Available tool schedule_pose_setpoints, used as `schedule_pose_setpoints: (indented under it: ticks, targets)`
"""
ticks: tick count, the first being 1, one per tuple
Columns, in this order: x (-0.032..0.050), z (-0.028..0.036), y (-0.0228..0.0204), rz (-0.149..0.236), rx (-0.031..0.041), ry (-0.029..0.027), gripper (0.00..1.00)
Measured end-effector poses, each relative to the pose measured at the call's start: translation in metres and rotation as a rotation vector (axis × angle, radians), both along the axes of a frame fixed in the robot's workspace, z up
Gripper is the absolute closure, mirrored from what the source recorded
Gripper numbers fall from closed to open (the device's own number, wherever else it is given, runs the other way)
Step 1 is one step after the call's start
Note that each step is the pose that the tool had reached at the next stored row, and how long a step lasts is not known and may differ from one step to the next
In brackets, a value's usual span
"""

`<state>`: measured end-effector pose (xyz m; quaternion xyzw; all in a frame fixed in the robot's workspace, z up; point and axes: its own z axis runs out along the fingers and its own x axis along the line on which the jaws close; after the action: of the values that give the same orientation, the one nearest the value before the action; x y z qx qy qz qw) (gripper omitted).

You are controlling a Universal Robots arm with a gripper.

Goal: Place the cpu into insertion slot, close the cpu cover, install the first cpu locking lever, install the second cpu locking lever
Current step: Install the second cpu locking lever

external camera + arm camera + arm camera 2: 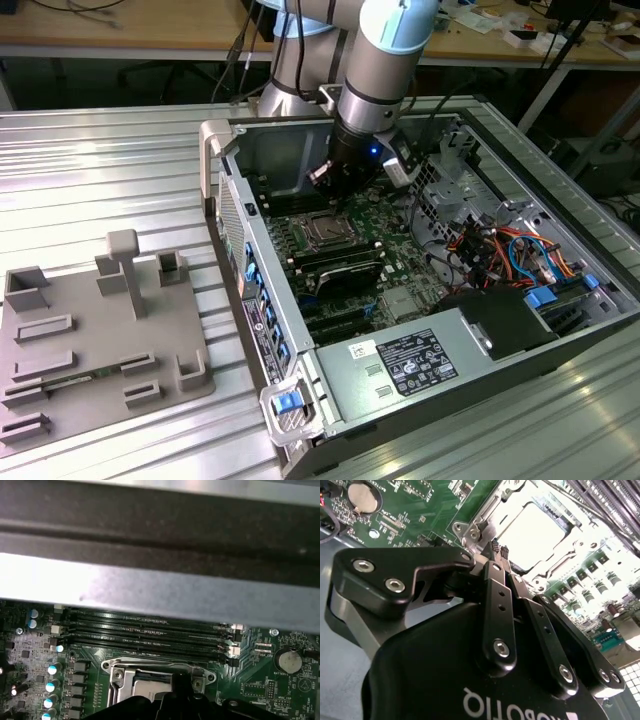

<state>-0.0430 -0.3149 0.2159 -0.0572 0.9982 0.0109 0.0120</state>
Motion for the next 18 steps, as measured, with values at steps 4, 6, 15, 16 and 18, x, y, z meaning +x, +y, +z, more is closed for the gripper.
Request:
schedule_pose_setpoints:
  ticks: [4,6,15,16,18]
  targets:
    - [0.0056,0.0001,-0.0004,0.0,-0.0026,0.0005,0.89]
    - [0.0073,0.0001,-0.0007,0.0,-0.0038,0.0009,0.89]
    - [0.0077,0.0053,-0.0018,0.0,-0.0134,0.0009,0.89]
    - [0.0077,0.0087,-0.0021,0.0,-0.0159,0.0009,0.89]
    - [0.0078,0.0118,-0.0022,0.0,-0.0197,0.0008,0.89]
